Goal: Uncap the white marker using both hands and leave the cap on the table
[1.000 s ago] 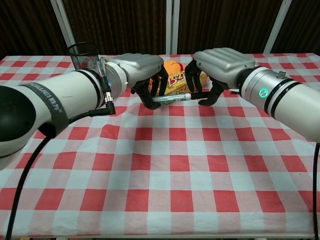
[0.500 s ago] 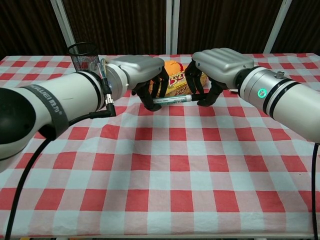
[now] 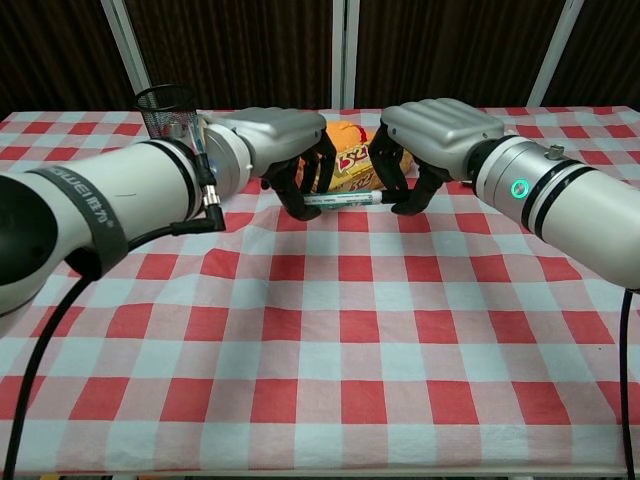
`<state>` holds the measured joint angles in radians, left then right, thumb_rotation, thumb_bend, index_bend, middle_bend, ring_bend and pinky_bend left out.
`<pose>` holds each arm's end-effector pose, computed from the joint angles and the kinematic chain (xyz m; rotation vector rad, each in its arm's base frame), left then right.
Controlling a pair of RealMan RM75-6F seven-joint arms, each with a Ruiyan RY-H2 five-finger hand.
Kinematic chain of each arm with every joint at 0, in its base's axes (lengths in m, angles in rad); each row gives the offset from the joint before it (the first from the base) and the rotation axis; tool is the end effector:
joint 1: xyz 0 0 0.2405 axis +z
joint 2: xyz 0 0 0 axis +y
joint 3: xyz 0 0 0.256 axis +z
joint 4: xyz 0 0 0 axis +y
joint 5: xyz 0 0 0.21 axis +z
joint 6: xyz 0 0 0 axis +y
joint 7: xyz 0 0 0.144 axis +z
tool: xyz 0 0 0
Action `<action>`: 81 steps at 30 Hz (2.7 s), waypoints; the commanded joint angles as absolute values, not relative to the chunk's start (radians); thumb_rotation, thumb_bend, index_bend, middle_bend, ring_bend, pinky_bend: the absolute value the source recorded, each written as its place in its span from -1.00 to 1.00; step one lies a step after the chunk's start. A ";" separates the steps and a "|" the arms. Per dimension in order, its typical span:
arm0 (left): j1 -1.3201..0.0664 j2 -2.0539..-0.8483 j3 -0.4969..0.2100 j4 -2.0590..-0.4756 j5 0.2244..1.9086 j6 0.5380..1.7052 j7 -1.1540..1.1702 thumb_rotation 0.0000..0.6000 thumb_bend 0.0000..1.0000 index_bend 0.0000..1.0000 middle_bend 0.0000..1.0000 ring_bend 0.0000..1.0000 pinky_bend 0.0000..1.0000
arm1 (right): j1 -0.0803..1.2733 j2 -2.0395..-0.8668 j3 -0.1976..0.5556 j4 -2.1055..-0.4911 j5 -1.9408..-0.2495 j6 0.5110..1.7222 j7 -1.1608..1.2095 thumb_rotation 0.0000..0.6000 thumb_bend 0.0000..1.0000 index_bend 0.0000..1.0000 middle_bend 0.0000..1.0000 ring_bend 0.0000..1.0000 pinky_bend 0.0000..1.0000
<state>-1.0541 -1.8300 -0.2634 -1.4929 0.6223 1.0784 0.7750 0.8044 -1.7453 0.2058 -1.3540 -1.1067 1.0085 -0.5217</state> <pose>-0.0282 0.3360 -0.0896 -1.9245 -0.9595 -0.8413 -0.1081 -0.3451 -0.0607 1.9010 -0.7838 0.9333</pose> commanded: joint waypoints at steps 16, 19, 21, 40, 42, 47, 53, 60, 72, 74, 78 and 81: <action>-1.029 -1.799 -0.246 -1.511 0.624 1.086 0.761 1.00 -0.15 0.08 0.12 0.06 0.16 | 0.784 -1.731 0.206 -1.339 -1.112 1.029 -0.498 1.00 -0.51 0.50 0.39 -0.27 -0.44; -1.022 -1.794 -0.241 -1.508 0.629 1.086 0.754 1.00 -0.15 0.08 0.12 0.06 0.16 | 0.778 -1.727 0.202 -1.338 -1.114 1.031 -0.492 1.00 -0.50 0.50 0.39 -0.27 -0.44; -1.014 -1.789 -0.236 -1.505 0.633 1.085 0.746 1.00 -0.15 0.08 0.12 0.06 0.16 | 0.773 -1.724 0.196 -1.339 -1.119 1.031 -0.486 1.00 -0.50 0.51 0.39 -0.27 -0.44; -0.941 -1.750 -0.158 -1.471 0.747 1.015 0.637 1.00 -0.15 0.08 0.12 0.06 0.16 | 0.769 -1.719 0.154 -1.273 -1.093 0.916 -0.457 1.00 -0.86 0.34 0.24 -0.33 -0.50; -0.939 -1.750 -0.157 -1.469 0.757 1.009 0.631 1.00 -0.15 0.08 0.12 0.06 0.16 | 0.770 -1.719 0.153 -1.272 -1.091 0.911 -0.460 1.00 -0.92 0.28 0.19 -0.36 -0.53; -0.933 -1.748 -0.160 -1.467 0.765 1.009 0.624 1.00 -0.15 0.08 0.12 0.06 0.16 | 0.770 -1.708 0.149 -1.289 -1.071 0.903 -0.486 1.00 -0.99 0.01 -0.07 -0.57 -0.66; -0.924 -1.738 -0.172 -1.479 0.783 1.016 0.606 1.00 -0.15 0.08 0.12 0.06 0.16 | 0.738 -1.648 0.157 -1.365 -1.095 0.980 -0.486 1.00 -1.00 -0.11 -0.15 -0.61 -0.67; -0.913 -1.731 -0.152 -1.457 0.830 0.984 0.570 1.00 -0.15 0.08 0.12 0.06 0.16 | 0.642 -1.490 0.175 -1.505 -1.109 1.143 -0.480 1.00 -1.00 -0.15 -0.18 -0.64 -0.67; -0.885 -1.789 -0.091 -1.254 0.983 0.903 0.448 1.00 -0.15 0.08 0.11 0.05 0.16 | 0.530 -1.392 0.196 -1.544 -1.130 1.266 -0.362 1.00 -1.00 -0.21 -0.22 -0.69 -0.68; -0.884 -1.800 -0.089 -1.224 0.987 0.894 0.453 1.00 -0.15 0.07 0.10 0.05 0.16 | 0.524 -1.396 0.193 -1.540 -1.138 1.270 -0.353 1.00 -1.00 -0.22 -0.22 -0.69 -0.68; -0.882 -1.801 -0.086 -1.208 0.985 0.867 0.457 1.00 -0.26 0.02 0.03 -0.02 0.12 | 0.518 -1.403 0.196 -1.529 -1.154 1.276 -0.335 1.00 -1.00 -0.23 -0.23 -0.69 -0.68; -0.878 -1.789 -0.088 -1.214 1.002 0.858 0.442 1.00 -0.44 -0.05 -0.01 -0.06 0.09 | 0.515 -1.404 0.196 -1.527 -1.157 1.266 -0.323 1.00 -1.00 -0.23 -0.24 -0.70 -0.69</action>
